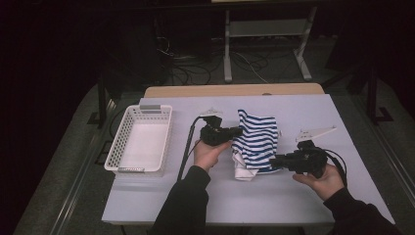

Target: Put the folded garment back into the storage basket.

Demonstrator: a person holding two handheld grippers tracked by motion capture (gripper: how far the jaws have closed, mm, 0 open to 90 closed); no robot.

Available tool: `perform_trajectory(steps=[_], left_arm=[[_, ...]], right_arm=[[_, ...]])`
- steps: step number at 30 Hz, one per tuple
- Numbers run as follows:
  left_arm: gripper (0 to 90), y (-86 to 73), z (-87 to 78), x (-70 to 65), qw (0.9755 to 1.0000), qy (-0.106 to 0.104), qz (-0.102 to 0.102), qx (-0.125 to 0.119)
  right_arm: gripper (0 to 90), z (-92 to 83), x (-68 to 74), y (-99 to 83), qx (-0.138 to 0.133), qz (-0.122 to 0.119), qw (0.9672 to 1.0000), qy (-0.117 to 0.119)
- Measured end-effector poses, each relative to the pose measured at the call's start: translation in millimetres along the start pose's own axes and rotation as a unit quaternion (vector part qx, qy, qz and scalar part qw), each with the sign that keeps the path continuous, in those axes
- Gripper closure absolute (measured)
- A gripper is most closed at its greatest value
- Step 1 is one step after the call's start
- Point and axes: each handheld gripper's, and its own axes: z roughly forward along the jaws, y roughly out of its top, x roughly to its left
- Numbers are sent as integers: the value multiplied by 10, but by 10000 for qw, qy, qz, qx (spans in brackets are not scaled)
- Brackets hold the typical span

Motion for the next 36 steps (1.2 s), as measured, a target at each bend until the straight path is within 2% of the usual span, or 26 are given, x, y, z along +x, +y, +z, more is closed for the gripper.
perform_trajectory(steps=[14,36], left_arm=[[827,154,-187,2,9999,97,49,-91],[827,299,-446,45,9994,253,109,-208]], right_arm=[[768,11,96,220,-62,-154,9999,30],[768,73,183,450,-141,-257,9995,118]])
